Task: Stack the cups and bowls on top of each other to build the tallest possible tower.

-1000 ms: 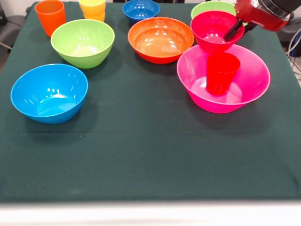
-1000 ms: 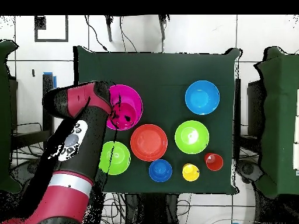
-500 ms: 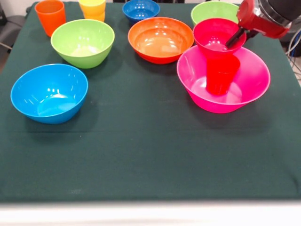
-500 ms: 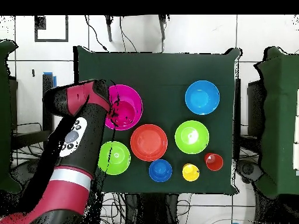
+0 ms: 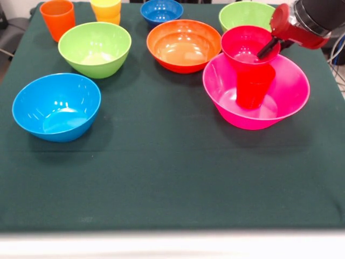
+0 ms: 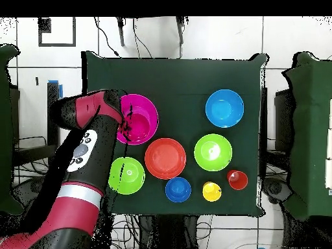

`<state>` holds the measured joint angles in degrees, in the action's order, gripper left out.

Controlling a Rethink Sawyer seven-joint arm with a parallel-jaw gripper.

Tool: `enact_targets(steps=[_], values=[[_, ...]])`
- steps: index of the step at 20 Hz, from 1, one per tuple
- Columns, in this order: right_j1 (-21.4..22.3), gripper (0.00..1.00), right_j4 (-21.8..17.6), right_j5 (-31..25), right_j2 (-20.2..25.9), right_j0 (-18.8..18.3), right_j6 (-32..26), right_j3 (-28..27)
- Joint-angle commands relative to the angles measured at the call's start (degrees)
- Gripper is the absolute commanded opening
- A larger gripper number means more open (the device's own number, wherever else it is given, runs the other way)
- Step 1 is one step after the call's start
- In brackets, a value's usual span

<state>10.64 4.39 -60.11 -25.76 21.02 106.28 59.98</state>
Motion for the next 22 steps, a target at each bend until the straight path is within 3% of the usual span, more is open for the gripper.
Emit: enact_targets(steps=[1,8,13,19,20,22], values=[[0.9,0.0,1.7,2.1,5.1,0.6,11.6,0.9],[2.2,0.0,2.0,1.4,4.9,1.1,11.9,2.2],[0.6,0.0,2.8,-0.7,4.7,1.3,12.8,-0.8],[0.4,0.0,3.2,0.0,4.4,1.4,12.5,-0.7],[0.6,1.0,3.3,0.9,4.4,1.5,12.9,-0.2],[0.7,1.0,3.5,1.3,4.5,1.5,13.0,-0.2]])
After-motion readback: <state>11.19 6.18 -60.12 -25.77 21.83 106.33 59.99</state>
